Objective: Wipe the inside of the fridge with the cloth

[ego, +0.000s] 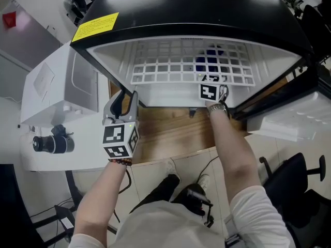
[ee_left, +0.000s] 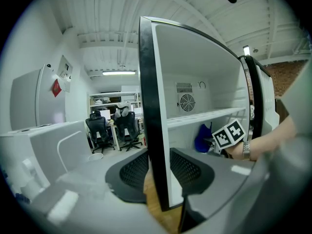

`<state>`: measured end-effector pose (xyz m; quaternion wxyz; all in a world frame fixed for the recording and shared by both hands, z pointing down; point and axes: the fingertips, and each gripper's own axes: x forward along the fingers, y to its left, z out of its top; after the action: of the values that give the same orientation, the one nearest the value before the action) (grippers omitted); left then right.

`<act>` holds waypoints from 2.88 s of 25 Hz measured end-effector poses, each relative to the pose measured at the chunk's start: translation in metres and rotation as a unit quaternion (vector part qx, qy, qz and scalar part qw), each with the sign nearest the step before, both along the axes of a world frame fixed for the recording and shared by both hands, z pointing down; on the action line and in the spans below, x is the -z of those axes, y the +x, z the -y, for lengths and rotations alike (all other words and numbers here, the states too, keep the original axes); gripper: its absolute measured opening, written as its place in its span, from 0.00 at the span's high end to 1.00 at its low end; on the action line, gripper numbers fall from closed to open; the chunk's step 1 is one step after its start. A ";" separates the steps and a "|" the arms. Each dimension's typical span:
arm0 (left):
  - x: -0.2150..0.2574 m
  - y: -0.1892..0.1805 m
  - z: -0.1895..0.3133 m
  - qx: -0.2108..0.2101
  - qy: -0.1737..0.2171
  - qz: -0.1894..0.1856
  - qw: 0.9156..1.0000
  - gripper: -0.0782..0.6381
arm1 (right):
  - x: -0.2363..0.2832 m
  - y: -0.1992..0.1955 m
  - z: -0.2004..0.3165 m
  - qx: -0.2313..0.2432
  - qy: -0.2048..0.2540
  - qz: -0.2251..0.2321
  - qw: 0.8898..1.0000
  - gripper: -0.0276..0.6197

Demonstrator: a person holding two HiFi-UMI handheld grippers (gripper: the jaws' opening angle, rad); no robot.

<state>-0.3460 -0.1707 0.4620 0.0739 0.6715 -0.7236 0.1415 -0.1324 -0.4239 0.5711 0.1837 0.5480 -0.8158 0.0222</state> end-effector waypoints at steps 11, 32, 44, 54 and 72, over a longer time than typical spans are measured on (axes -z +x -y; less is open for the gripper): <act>-0.001 0.000 0.000 0.004 -0.006 0.002 1.000 0.71 | 0.000 0.035 0.001 -0.043 -0.013 -0.006 0.999 0.84; -0.001 0.001 0.001 -0.014 -0.015 0.004 1.000 0.71 | 0.012 -0.144 -0.128 0.165 -0.066 0.091 0.980 0.84; 0.001 0.002 0.000 -0.019 -0.012 0.009 1.000 0.71 | -0.028 -0.198 -0.128 0.200 -0.136 0.022 0.970 0.84; -0.004 0.000 -0.001 -0.005 -0.019 0.024 1.000 0.71 | -0.038 -0.175 -0.113 0.164 -0.156 0.021 0.974 0.84; -0.001 0.001 0.000 0.014 -0.022 0.020 0.999 0.71 | -0.048 -0.050 -0.066 0.063 -0.180 0.006 0.982 0.84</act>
<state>-0.3454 -0.1710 0.4628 0.0762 0.6569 -0.7307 0.1695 -0.1823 -0.3575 0.6192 0.2754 0.4538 -0.8322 0.1602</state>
